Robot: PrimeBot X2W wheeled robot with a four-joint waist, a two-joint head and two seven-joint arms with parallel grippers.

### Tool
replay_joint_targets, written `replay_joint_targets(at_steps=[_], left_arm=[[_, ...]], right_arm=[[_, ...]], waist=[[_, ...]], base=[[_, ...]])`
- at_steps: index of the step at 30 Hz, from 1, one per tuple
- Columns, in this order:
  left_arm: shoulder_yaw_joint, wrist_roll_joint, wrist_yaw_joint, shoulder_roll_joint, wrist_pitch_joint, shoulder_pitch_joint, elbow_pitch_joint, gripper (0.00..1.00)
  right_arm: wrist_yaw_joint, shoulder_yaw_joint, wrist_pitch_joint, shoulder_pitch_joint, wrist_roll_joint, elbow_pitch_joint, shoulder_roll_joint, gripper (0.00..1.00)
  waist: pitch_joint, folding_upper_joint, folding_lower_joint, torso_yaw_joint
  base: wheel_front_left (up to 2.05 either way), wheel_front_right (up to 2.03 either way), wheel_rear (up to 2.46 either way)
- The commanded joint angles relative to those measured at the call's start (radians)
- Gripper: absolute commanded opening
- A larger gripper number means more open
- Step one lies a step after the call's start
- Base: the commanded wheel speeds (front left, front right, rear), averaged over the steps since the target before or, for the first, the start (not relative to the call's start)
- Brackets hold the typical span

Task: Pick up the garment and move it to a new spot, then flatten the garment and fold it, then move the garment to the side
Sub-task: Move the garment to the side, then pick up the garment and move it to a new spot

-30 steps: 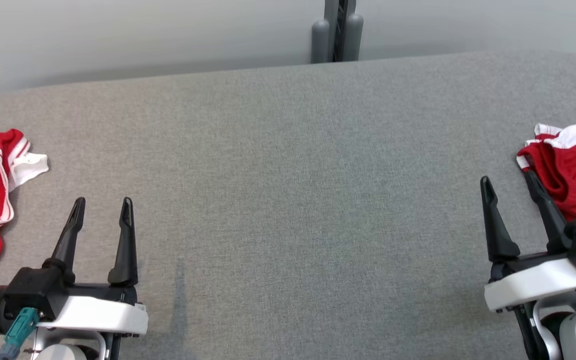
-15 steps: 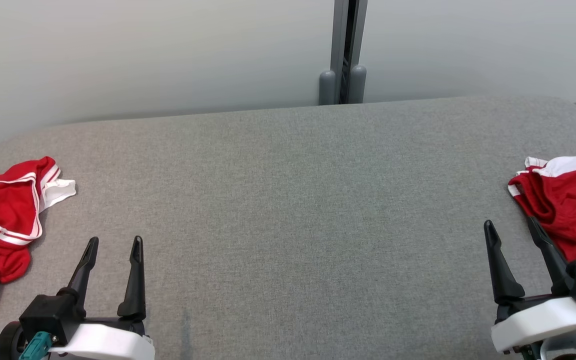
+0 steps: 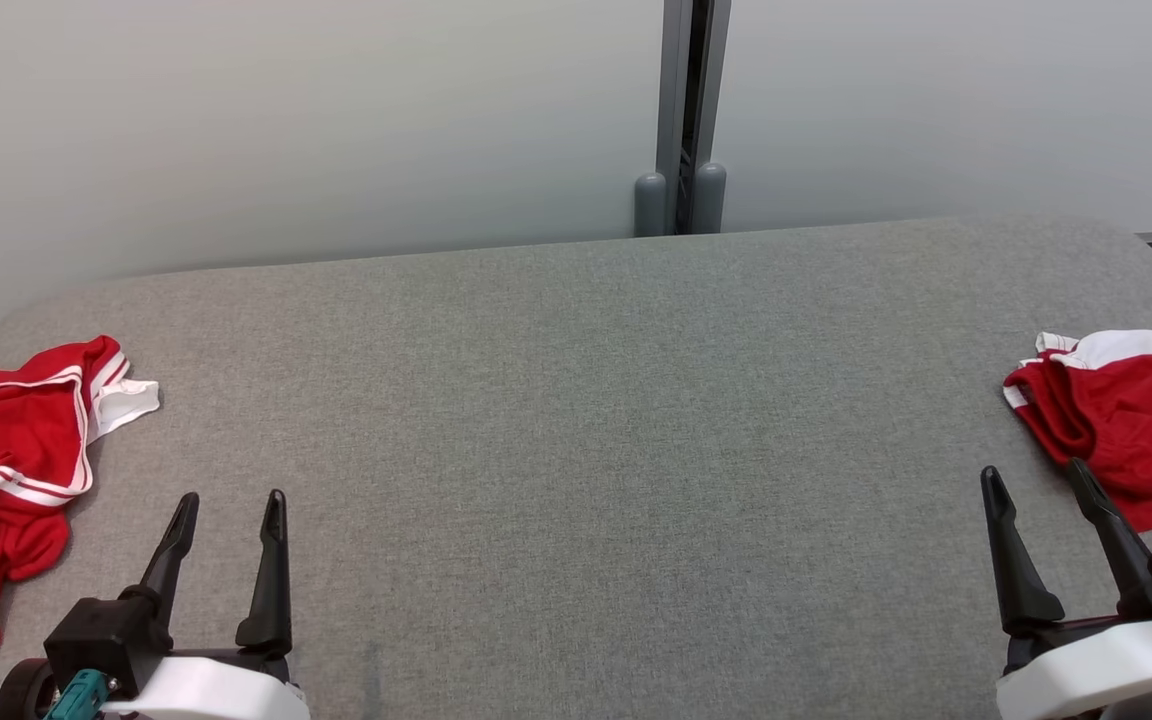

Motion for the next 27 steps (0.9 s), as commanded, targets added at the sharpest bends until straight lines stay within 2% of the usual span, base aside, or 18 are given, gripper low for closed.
replay_joint_targets(at_steps=[1, 20, 27], left_arm=[[0.004, -0.006, 0.001, 0.006, 0.001, 0.009, 0.003, 1.00], [-0.005, -0.016, -0.003, 0.008, -0.007, -0.028, 0.034, 1.00], [-0.001, 0.001, 0.009, 0.009, -0.023, -0.052, 0.040, 1.00]], right_arm=[[0.000, -0.004, 0.004, 0.009, 0.003, -0.005, -0.002, 1.00], [0.000, -0.005, -0.003, 0.010, 0.017, 0.006, -0.002, 1.00], [0.000, -0.005, -0.011, 0.014, 0.022, 0.003, -0.002, 1.00]], waist=[[0.000, -0.0001, 0.0000, 0.000], [-0.002, -0.0001, 0.0000, 0.010], [0.008, -0.0001, 0.0000, 0.057]], base=[[0.00, 0.00, 0.00], [0.00, 0.00, 0.00], [0.00, 0.00, 0.00]])
